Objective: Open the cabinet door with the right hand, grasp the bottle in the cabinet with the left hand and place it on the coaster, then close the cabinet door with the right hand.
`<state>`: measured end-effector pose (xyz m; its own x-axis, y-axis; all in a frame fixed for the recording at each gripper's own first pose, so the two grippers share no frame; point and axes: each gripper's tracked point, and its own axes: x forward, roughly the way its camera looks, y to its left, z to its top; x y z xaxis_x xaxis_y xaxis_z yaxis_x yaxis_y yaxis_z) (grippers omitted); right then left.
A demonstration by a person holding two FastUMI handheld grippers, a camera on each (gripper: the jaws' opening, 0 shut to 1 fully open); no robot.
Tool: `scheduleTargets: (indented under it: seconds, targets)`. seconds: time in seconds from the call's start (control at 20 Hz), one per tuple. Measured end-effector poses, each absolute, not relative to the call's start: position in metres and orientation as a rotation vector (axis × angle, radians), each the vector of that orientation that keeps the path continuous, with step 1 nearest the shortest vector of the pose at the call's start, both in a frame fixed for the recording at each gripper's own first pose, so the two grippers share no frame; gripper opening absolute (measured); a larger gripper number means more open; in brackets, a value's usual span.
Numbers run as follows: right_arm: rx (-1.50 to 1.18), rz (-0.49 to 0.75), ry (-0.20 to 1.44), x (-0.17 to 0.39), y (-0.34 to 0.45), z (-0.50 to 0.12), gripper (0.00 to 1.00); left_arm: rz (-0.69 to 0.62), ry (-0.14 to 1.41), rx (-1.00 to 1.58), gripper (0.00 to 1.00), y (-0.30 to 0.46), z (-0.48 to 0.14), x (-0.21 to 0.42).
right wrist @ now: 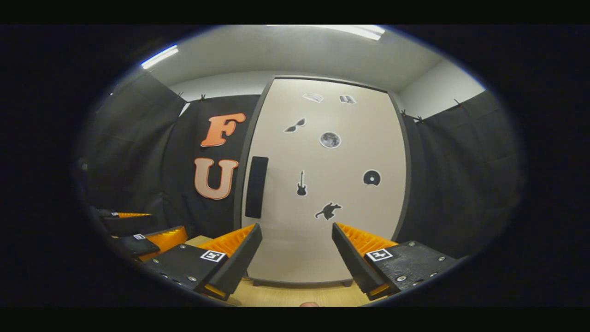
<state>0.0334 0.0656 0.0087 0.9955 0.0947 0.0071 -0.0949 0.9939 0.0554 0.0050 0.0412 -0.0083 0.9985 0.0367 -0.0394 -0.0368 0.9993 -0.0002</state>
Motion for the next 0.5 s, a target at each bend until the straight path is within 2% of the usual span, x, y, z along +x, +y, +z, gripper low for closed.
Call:
scheduleTargets:
  seconds: [0.3,0.5]
  targets:
    - [0.065,0.143,-0.022,0.072,0.108,0.018,0.95,0.06,0.046,0.01,0.95,0.068,-0.015,0.017]
    - [0.094,0.113,-0.044,0.1,0.121,0.03,0.95,0.067,0.044,0.011,0.95,0.082,-0.018,0.027]
